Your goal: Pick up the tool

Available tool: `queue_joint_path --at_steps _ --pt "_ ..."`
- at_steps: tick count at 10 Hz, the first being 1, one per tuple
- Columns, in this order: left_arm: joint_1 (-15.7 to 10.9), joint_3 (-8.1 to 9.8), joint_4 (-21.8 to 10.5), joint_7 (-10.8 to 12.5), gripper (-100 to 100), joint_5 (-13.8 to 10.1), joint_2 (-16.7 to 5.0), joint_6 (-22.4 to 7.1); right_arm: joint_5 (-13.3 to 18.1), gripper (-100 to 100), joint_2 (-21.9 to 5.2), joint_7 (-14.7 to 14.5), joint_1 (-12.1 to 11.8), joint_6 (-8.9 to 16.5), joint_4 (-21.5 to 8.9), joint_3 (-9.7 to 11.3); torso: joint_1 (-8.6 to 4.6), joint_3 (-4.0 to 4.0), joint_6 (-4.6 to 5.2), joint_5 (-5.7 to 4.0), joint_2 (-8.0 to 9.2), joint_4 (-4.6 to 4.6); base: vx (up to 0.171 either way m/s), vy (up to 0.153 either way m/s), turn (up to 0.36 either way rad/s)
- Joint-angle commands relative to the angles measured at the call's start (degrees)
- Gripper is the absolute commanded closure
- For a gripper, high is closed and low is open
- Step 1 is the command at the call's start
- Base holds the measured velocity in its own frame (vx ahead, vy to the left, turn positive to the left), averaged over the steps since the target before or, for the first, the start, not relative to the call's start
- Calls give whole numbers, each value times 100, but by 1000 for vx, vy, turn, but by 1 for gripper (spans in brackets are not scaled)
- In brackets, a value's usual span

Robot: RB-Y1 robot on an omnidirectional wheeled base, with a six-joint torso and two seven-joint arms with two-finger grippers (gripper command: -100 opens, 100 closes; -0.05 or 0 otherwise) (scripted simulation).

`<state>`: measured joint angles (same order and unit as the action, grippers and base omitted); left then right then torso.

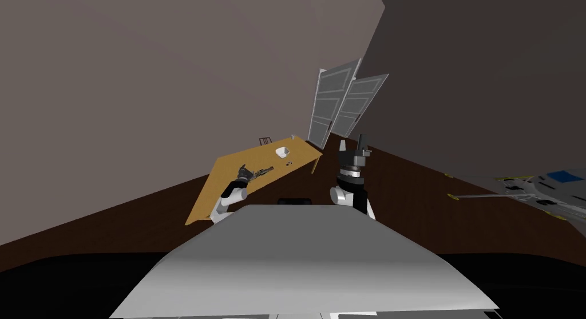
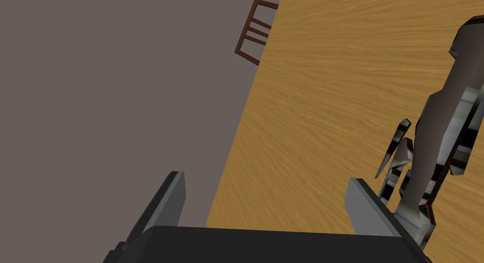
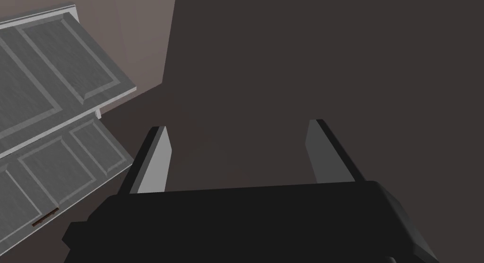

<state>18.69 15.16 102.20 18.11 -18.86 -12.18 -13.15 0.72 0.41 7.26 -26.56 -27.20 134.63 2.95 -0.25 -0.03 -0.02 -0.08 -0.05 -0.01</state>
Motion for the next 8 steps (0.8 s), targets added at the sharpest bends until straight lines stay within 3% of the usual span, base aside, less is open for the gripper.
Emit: queue_joint_path --at_steps 1,6,7,8 --pt "-80 51 -167 7 -100 13 51 -223 0 0 0 0 0 0 0 0 0 0 0 0 0 0 34 -51 -107" --pt "-123 431 -717 137 -100 -215 -77 -1002 0 0 0 0 -1 0 0 -1 12 3 -3 2 5 1 37 -45 -169" --pt "-123 431 -717 137 -100 -215 -77 -1125 0 0 0 0 0 0 0 0 10 2 -1 2 3 1 36 -39 -119" --pt "-126 557 -897 164 -100 -288 -130 -1335 0 0 0 0 -1 0 0 -1 10 2 -3 2 5 1 48 -39 -230"
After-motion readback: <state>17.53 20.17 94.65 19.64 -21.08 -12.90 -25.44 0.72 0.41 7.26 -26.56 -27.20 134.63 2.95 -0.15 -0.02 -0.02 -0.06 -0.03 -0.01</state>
